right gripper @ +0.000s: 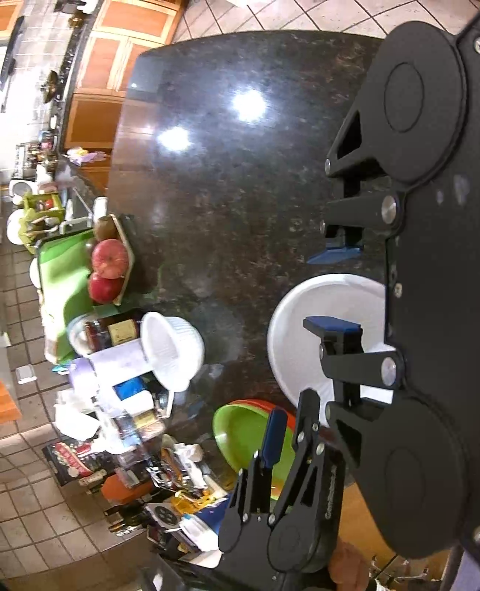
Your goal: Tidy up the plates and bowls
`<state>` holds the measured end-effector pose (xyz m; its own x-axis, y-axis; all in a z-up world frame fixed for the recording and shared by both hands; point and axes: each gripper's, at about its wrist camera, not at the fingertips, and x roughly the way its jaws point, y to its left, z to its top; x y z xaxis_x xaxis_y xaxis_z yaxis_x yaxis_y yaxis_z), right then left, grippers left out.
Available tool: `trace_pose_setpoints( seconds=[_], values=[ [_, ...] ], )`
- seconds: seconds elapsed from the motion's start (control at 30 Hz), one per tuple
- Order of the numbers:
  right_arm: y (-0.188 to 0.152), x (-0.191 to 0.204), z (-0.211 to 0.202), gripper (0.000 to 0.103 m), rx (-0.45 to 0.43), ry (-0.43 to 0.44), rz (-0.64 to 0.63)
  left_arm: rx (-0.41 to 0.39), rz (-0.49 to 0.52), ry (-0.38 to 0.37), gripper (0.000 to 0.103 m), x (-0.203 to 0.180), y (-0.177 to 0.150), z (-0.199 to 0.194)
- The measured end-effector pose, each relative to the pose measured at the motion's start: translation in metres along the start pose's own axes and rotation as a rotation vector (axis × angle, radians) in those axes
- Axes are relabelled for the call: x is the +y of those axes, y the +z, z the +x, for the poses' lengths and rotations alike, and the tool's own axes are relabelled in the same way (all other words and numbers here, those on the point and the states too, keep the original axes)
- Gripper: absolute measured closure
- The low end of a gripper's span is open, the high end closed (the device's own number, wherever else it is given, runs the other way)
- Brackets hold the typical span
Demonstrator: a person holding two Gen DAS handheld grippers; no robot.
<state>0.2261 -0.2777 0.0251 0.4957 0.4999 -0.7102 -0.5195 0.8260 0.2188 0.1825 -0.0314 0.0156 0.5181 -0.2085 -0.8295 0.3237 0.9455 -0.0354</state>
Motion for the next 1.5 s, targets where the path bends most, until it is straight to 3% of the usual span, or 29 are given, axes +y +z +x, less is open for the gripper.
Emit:
trace_pose_setpoints(
  seconds=[0.2,0.33,0.53,0.8,1.03,1.2,1.3,1.33,1.43,1.5],
  values=[
    [0.042,0.017,-0.009,0.069,-0.009,0.04,0.044,-0.089,-0.017,0.054,0.053,0.042,0.025,-0.026],
    [0.077,0.042,0.003,0.069,0.0,0.053,0.07,-0.099,-0.076,0.082,0.053,0.08,0.048,-0.027],
    [0.122,0.074,0.064,0.069,0.063,0.013,0.142,-0.056,-0.141,0.111,0.053,0.124,0.074,0.0],
    [0.161,0.085,0.159,0.069,0.128,-0.135,0.227,0.009,-0.2,0.136,0.058,0.165,0.091,0.043],
    [0.166,0.08,0.204,0.069,0.151,-0.21,0.267,0.037,-0.215,0.145,0.058,0.184,0.098,0.068],
    [0.166,0.08,0.222,0.069,0.159,-0.215,0.261,0.056,-0.198,0.158,0.058,0.19,0.1,0.086],
    [0.163,0.081,0.228,0.076,0.158,-0.236,0.253,0.089,-0.203,0.135,0.058,0.191,0.1,0.098],
    [0.161,0.082,0.23,0.084,0.158,-0.242,0.253,0.1,-0.201,0.126,0.059,0.191,0.1,0.102],
    [0.158,0.084,0.228,0.086,0.149,-0.256,0.25,0.109,-0.189,0.143,0.081,0.187,0.098,0.106],
    [0.156,0.086,0.223,0.087,0.14,-0.263,0.242,0.103,-0.177,0.141,0.082,0.185,0.097,0.102]
  ],
)
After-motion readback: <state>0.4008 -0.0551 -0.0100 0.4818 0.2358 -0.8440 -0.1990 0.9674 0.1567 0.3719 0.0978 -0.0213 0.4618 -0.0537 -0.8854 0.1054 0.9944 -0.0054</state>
